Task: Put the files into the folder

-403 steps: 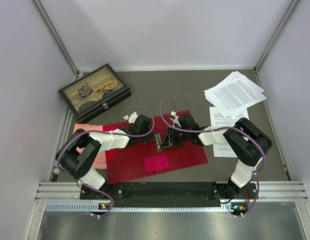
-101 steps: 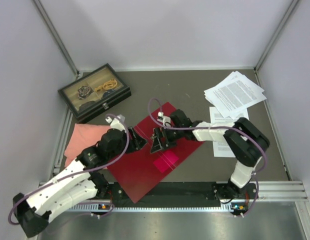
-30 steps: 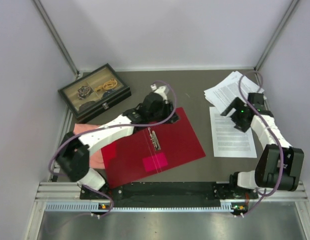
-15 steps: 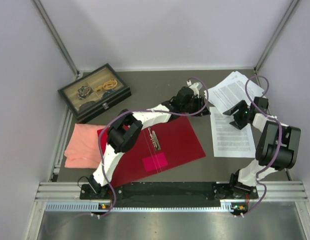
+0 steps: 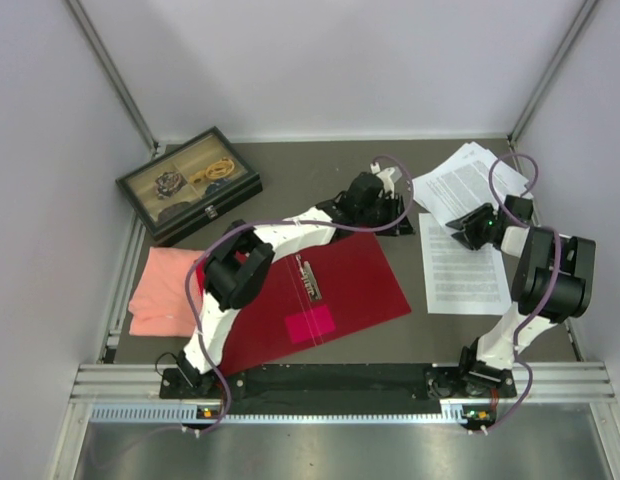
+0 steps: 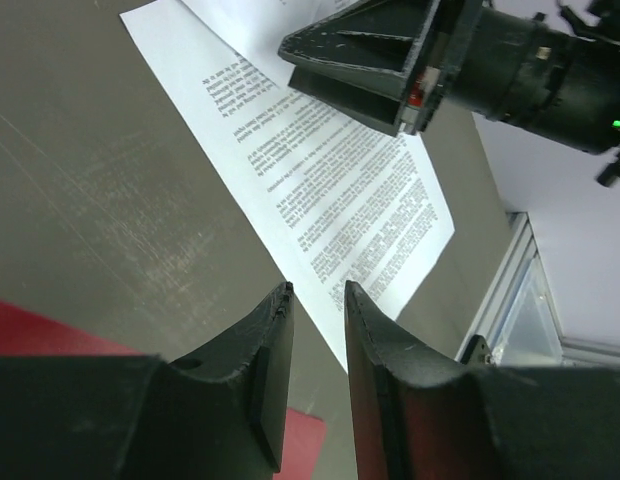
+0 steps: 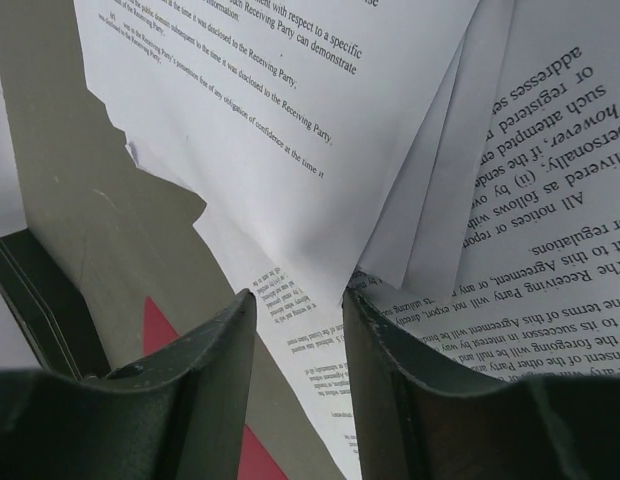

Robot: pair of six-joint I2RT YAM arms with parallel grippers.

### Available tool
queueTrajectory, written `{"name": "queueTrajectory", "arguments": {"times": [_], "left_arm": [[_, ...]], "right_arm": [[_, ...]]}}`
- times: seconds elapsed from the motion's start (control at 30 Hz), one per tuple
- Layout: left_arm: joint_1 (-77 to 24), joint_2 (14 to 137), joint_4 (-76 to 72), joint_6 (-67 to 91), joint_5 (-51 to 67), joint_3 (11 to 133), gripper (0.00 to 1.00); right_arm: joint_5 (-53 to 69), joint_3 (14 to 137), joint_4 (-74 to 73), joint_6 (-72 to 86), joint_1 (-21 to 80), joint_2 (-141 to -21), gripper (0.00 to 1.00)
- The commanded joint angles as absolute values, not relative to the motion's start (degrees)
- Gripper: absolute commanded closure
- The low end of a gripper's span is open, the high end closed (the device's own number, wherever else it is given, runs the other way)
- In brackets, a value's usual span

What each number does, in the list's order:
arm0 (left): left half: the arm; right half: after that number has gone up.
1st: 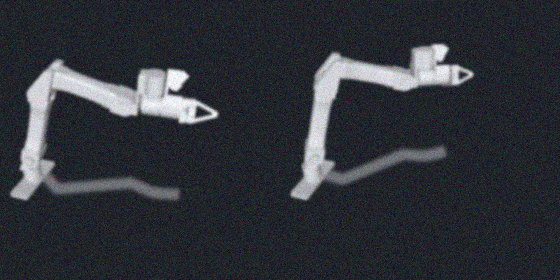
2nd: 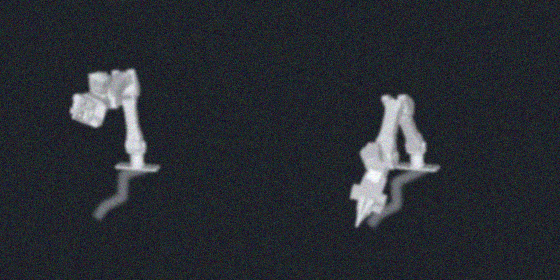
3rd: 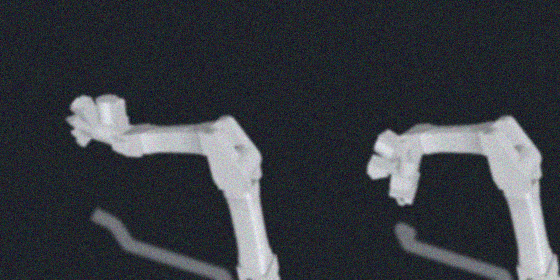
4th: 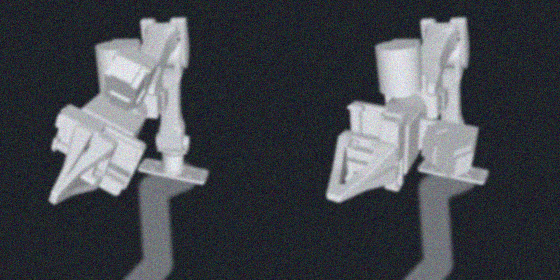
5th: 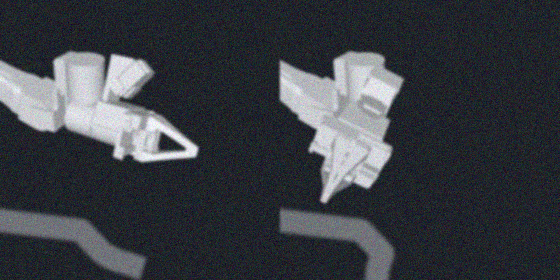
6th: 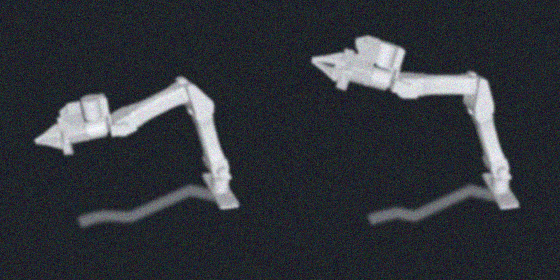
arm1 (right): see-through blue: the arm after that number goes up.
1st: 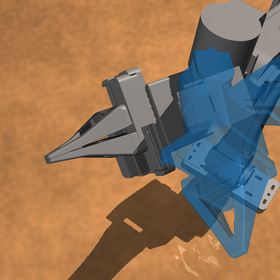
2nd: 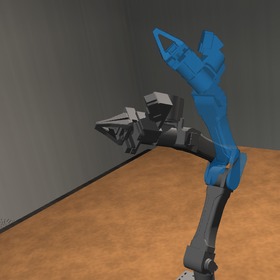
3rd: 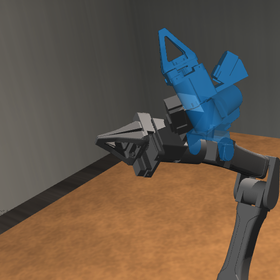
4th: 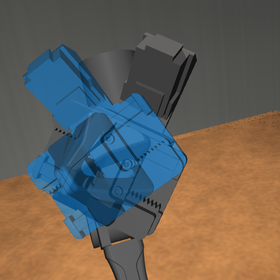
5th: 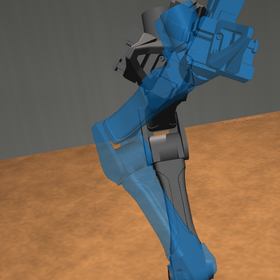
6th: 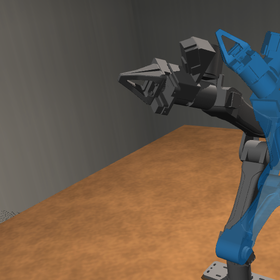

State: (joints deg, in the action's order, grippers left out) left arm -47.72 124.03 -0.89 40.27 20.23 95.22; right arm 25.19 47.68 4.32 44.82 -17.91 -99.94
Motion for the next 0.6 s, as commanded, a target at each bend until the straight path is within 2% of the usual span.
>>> {"name": "queueTrajectory", "arguments": {"times": [0.0, 0.2, 0.23, 0.3, 0.33, 0.4, 0.5, 0.57], "left_arm": [[-47.6, 114.8, -0.3, 38.9, 22.4, 92.6, 0.68], [-47.6, 108.0, 2.0, 38.3, 22.7, 87.5, 0.68], [-47.5, 107.1, 2.1, 38.3, 22.6, 86.8, 0.68], [-47.6, 104.5, 2.5, 38.2, 22.2, 84.2, 0.68], [-47.5, 103.6, 2.7, 38.1, 22.1, 83.3, 0.68], [-47.6, 101.3, 3.1, 38.1, 21.5, 80.5, 0.68], [-47.5, 98.2, 3.3, 38.3, 21.0, 77.1, 0.68], [-47.5, 96.1, 4.1, 38.0, 19.8, 75.2, 0.68]], "right_arm": [[21.4, 46.5, 7.1, 46.3, -18.3, -101.5, 0.61], [22.5, 44.4, 11.9, 48.0, -18.3, -102.1, 0.71], [22.8, 44.2, 14.0, 48.6, -18.3, -102.2, 0.77], [24.4, 43.9, 16.2, 48.7, -18.3, -102.4, 0.83], [25.7, 43.9, 17.3, 48.7, -18.3, -102.4, 0.92], [27.1, 44.6, 19.3, 48.7, -18.3, -102.0, 1.0], [30.2, 46.5, 18.5, 47.6, -18.3, -99.8, 1.0], [30.8, 48.1, 13.0, 46.1, -18.3, -98.2, 1.0]]}}
